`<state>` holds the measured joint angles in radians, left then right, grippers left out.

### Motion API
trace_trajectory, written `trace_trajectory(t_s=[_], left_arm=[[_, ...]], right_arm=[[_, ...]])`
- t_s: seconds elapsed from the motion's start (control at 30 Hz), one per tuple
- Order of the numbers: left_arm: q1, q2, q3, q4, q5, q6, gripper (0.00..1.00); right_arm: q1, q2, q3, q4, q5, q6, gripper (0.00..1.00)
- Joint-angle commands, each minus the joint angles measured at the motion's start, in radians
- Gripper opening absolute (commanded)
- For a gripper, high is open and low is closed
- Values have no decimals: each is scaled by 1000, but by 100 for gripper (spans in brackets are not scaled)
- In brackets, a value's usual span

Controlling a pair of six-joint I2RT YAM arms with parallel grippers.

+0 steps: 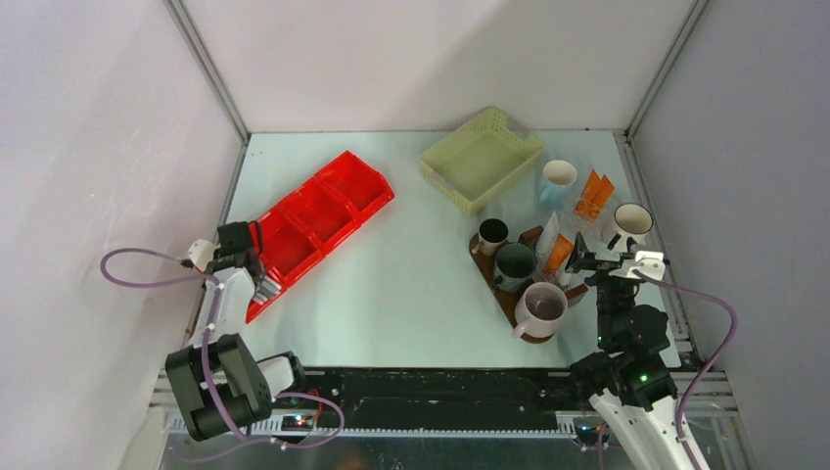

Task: Prepare toiletry sets of a toothbrush and toothpaste on the tray
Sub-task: Pick up the toothbrush from the storage box.

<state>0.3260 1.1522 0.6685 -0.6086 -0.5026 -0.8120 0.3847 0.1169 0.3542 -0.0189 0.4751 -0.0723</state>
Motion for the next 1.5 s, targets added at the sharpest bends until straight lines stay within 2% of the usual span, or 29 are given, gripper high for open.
trace_trajectory(t_s=[0.0,0.13,0.33,0.93,1.2,1.47], left_arm=[[9,-51,19,-30,-71,-12,49],[9,-45,21,-42,-77,-20,41],[7,-9,18,-42,-50,-25,35],[8,59,15,-3,6,-23,34],[9,32,40,-20,4,-8,14],[7,-89,65,-61,43,-5,2]], right_arm=[[8,7,-6,50,-2,-14,99],[9,7,-6,52,-2,-14,99],[10,6,-6,51,-1,-15,100],[12,6,-8,54,-4,-14,99],[16,-5,-8,55,-3,-16,99],[16,-22,-8,55,-2,-16,99]])
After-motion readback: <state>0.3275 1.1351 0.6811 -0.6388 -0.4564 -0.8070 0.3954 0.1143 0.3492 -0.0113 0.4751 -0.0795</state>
